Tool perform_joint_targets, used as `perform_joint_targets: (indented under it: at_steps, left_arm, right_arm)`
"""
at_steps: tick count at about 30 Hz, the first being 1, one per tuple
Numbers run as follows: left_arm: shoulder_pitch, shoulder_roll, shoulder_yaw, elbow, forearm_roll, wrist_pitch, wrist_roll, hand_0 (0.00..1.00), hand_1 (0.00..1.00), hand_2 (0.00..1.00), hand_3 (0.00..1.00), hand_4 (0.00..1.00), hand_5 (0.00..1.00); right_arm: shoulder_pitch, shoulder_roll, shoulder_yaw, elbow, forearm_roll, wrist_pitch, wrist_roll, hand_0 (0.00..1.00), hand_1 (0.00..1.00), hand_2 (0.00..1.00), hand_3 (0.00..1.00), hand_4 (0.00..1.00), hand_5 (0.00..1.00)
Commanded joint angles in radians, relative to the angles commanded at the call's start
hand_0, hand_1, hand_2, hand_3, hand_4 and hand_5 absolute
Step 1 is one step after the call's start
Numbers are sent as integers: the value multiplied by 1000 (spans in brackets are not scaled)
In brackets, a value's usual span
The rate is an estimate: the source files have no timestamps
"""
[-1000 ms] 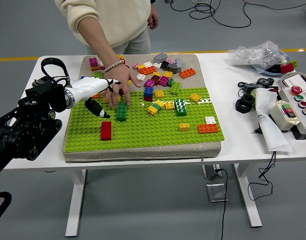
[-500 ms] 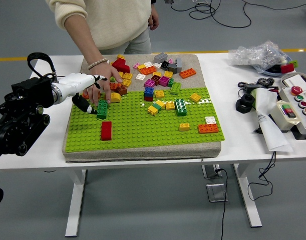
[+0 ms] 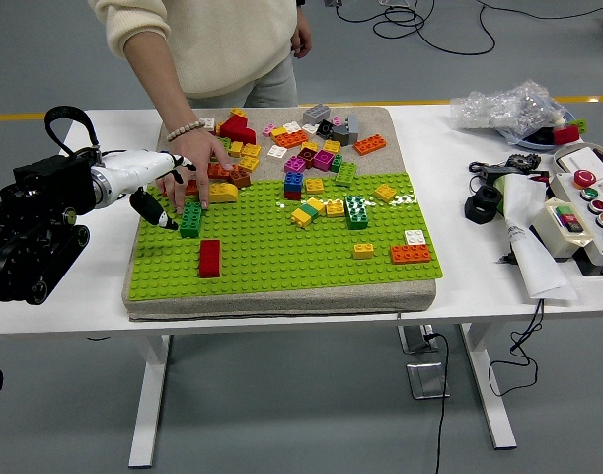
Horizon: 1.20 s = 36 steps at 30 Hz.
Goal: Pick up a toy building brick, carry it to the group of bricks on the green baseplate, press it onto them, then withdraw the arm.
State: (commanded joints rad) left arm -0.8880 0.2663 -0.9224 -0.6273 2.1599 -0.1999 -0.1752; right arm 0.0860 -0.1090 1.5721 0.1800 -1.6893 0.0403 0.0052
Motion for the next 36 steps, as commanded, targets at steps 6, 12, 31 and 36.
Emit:
perform_joint_targets:
  at_steps: [6,12,31,36]
  left_arm:
    - [-18,-13,18,34,-19,25,-14,956,904,725,867,997,89]
    - [-23,-14,22,40,-26,43,-19,933,860,606,799,835,2]
    - [-25,-13,23,42,-36,51,-30,887,830,610,801,787,2]
    - [-31,-19,31,56,-34,29,-32,924,894,733,865,901,2]
  right_arm:
    - [3,-1,-3,0,1,0,1,777,705,749,766,998,776]
    - [1,0,-2,0,-2,1,1,776,705,749,767,998,776]
    - [0,1,-1,0,-10,3,1,777,706,749,767,998,777]
    - [1,0,-1,0,-12,3,1,777,706,748,767,998,776]
